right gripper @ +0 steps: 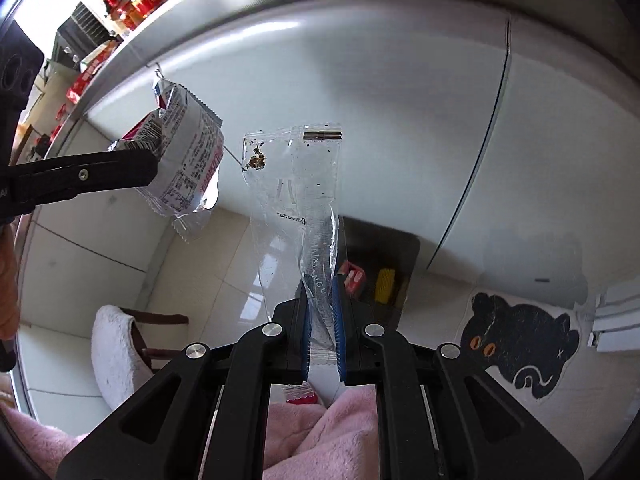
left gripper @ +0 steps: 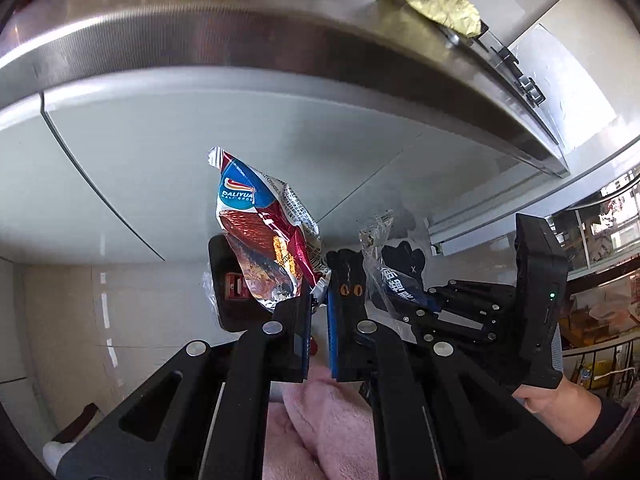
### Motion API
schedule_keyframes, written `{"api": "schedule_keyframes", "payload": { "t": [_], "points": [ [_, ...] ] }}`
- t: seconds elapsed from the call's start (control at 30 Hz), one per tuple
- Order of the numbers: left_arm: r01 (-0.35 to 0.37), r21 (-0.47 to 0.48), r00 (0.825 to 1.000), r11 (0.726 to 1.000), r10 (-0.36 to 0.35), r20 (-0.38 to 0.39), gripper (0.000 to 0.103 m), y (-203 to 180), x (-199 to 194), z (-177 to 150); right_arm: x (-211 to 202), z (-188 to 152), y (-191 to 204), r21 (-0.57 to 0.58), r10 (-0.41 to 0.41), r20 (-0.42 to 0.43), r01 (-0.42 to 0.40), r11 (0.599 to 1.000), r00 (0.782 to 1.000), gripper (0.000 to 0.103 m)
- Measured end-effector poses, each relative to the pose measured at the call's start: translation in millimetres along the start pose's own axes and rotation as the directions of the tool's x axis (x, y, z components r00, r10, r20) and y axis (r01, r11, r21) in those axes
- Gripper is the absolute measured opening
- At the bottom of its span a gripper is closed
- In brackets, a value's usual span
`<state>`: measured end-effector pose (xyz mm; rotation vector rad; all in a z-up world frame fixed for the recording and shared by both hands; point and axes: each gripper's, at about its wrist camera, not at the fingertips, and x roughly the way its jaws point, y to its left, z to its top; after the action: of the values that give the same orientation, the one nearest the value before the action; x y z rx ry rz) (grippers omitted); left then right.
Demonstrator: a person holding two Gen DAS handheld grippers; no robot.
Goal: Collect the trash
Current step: 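Carry both bags down over the floor bin and open both tools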
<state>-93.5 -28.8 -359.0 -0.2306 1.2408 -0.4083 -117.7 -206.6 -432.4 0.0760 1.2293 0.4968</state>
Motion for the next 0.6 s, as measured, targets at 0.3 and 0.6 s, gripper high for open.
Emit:
{"api": "schedule_keyframes", "payload": {
  "t": [0.3,0.6],
  "points": [
    [0.048,-0.127,0.991,0.991,-0.062,-0.115,0.005,50,107,-2,110,-16,-37,0.089,-0.026,-0.106,0.036,0.995,0.994,0.012],
    [0.022,-0.179,0.985,0.984,-0.052,-0.167,0.006,76,173,0,177,-22,-48,0.067,-0.029,-0.158,0.040,0.997,0.987,0.014]
  ]
}}
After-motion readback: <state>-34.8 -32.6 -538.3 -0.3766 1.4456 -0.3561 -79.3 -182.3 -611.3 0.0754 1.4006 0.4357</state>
